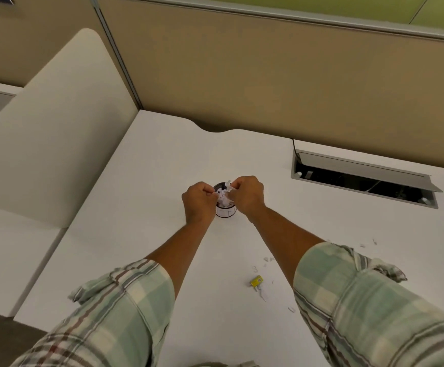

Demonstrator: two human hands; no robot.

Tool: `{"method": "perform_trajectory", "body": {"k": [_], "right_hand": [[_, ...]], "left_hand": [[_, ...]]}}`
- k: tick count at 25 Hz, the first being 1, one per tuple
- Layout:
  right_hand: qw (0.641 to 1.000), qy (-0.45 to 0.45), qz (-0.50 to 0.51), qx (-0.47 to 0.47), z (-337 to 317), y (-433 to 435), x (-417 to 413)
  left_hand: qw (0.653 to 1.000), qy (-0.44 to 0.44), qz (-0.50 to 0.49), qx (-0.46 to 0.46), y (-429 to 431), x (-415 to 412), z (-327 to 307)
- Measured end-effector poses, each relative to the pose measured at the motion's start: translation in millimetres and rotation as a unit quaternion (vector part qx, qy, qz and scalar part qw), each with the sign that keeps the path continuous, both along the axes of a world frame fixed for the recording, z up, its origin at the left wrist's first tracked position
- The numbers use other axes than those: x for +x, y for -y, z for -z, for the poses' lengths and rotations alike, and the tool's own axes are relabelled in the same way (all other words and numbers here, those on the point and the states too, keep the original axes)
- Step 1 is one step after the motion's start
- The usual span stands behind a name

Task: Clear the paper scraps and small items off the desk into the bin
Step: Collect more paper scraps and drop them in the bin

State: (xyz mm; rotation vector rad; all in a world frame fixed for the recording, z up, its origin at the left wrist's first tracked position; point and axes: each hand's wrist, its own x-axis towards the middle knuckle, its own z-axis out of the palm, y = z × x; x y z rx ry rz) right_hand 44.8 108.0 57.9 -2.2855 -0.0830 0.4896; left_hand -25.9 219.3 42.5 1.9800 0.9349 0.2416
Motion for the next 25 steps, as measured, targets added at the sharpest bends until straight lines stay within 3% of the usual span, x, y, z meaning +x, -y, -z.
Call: {"method": "perform_trajectory", "body": {"k": [4,9,18,25], "right_hand": [[0.997,-0.018,-0.052,-0.05,9,-10,7],[0.989,0.026,-0.113,-0.097,10,-7,8],[0.999,0.032,-0.004,-0.013,4,21,3],[1.0,0.022,-0.001,-0.002,18,80,-33]], "left_hand": [[0.999,-0.018,0.036,0.009,-6,8,6],[0.997,-0.018,0.066,0.044,-4,11,10],[0.998,0.012,0.057,0.036,-1,-1,7],[0.991,0.036,0.108,0.073,47,-30,14]]}}
